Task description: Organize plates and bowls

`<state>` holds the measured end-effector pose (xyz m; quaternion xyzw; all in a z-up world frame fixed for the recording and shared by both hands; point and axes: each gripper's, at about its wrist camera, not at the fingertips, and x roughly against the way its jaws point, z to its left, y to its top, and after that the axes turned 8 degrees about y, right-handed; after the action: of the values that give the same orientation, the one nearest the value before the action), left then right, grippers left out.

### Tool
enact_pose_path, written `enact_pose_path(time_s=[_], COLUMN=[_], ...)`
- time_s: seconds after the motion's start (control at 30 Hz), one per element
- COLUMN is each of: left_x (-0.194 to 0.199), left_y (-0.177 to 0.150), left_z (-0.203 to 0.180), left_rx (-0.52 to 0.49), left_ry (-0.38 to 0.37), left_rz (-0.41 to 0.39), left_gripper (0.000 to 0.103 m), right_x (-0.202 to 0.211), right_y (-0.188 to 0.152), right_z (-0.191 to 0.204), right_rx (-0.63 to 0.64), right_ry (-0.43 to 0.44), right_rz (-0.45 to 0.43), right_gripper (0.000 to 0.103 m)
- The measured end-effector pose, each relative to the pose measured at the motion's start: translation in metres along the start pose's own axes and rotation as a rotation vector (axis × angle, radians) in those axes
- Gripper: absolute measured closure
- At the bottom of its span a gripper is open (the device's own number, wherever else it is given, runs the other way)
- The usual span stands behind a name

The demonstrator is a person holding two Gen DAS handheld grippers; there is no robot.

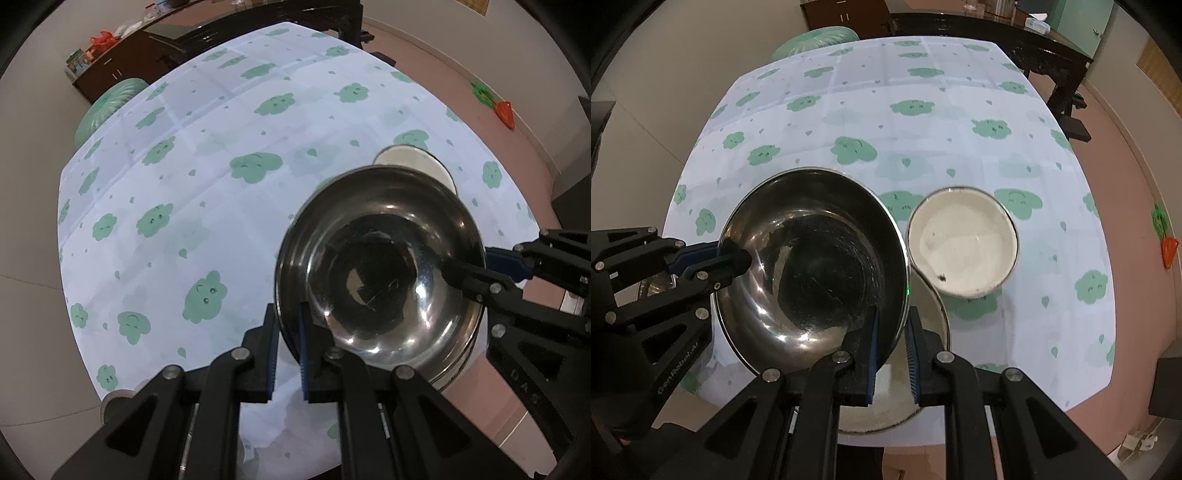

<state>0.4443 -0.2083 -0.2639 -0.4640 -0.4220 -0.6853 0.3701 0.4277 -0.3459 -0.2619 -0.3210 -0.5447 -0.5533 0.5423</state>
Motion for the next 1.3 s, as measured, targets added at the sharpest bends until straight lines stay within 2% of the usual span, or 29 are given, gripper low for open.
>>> enact_pose_path(time_s=[0.43,1.3], left_x=[-0.002,-0.018], left_y=[-0.01,-0.021], left_z=[-0.015,-0.034], left_rx=[-0.045,-0.114], left_ry=[-0.009,-0.021], left_rz=[0.007,0.04], left_gripper=[0.097,0.097], right_x=[-0.003,-0.02], right_y=[-0.022,-0.041], right_z=[-0.004,-0.015], right_rx=[-0.033,-0.058], right_ry=[0.0,0.001], right_rz=[0.023,0.077], right_gripper=[0.086,0.086])
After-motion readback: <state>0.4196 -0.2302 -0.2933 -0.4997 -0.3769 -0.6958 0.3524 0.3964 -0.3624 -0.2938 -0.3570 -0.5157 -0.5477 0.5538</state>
